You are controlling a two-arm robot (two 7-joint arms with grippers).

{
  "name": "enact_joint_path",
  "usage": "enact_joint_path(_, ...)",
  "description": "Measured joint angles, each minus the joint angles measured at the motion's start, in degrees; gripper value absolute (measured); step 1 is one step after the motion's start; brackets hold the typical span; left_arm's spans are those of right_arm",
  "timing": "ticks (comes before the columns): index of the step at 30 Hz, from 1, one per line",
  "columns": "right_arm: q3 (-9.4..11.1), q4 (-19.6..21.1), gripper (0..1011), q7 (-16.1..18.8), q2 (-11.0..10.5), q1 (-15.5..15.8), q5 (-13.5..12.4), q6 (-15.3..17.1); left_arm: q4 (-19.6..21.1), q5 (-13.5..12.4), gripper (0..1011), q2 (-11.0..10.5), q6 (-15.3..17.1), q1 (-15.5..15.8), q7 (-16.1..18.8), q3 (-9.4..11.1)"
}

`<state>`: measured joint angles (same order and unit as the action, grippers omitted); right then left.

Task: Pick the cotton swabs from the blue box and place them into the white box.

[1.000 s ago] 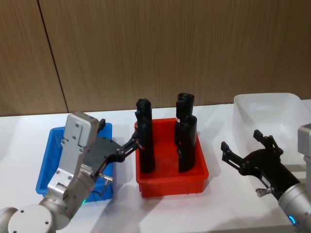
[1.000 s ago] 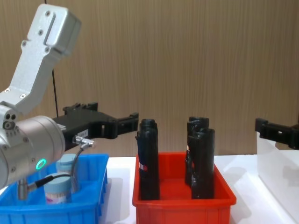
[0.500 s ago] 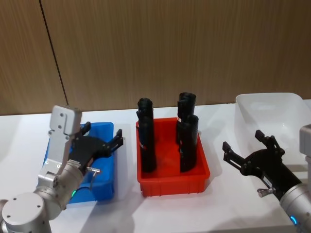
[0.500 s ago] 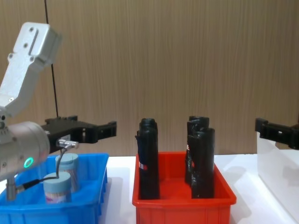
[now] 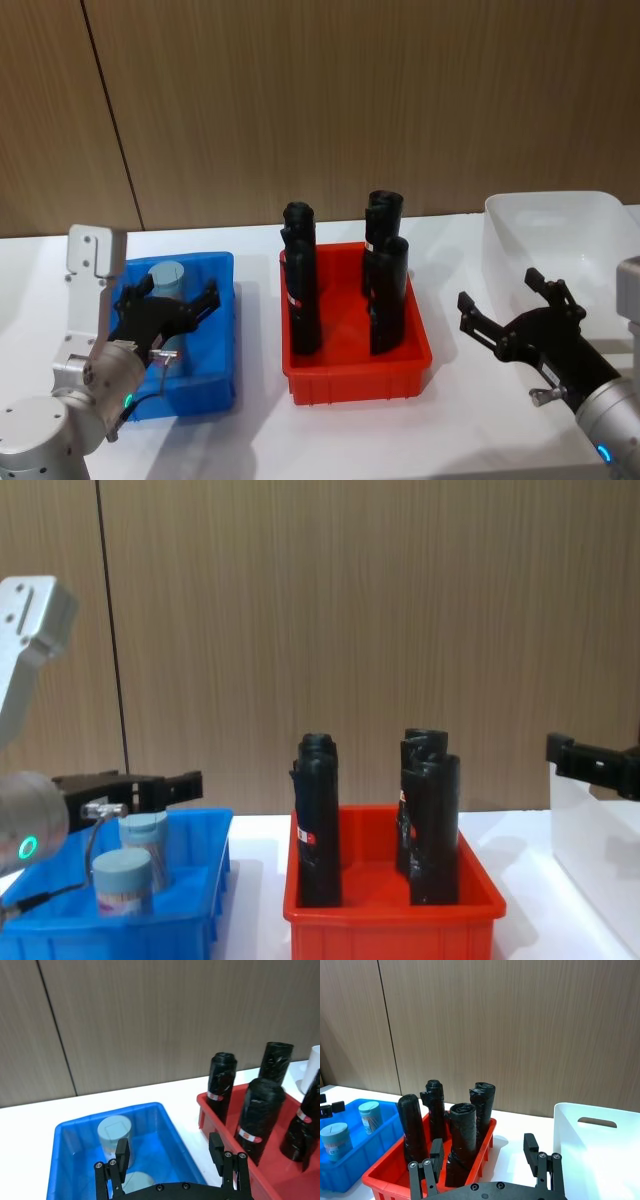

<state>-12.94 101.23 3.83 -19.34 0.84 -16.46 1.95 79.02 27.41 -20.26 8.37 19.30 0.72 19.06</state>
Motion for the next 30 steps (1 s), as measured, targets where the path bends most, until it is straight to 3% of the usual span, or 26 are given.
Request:
enact_joint_path(13,0.0,0.0,1002,0.0,0.0,0.0,0.0,0.0,-1.9,2.7,1004,-0.4,1.3,-0.3,0.8,-1.2)
enact_joint_path(30,0.0,0.0,1001,0.0,0.0,0.0,0.0,0.0,-5.6,3.0,1004,-0.2,3.0,0.9,-1.9,-2.0)
